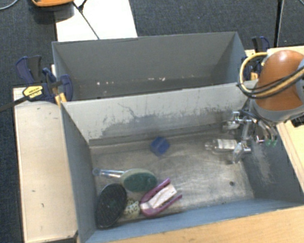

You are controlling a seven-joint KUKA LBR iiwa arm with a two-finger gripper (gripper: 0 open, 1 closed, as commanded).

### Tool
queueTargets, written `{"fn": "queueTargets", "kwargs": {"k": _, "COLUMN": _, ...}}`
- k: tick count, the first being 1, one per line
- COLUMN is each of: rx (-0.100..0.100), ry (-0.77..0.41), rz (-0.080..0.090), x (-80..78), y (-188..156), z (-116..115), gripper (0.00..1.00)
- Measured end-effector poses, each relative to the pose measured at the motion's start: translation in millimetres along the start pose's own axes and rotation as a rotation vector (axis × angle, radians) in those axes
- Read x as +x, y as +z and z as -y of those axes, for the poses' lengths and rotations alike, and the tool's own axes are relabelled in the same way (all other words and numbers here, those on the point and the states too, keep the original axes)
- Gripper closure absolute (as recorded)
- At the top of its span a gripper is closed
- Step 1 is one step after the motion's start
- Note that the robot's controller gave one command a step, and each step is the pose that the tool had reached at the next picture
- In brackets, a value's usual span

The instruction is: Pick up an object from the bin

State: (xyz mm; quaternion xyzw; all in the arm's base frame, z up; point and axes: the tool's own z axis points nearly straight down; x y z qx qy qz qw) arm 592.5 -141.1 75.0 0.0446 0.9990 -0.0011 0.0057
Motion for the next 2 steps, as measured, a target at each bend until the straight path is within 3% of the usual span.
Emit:
{"fn": "queueTargets", "kwargs": {"k": 1, "rx": 0.000, "ry": -0.001, "rz": 0.000, "x": 0.1, "y": 0.1, "z": 0.0, "gripper": 1.00}}
{"fn": "queueTargets", "kwargs": {"k": 2, "rx": 0.000, "ry": -0.003, "rz": 0.001, "x": -3.8, "y": -109.6, "z": 0.4, "gripper": 1.00}}
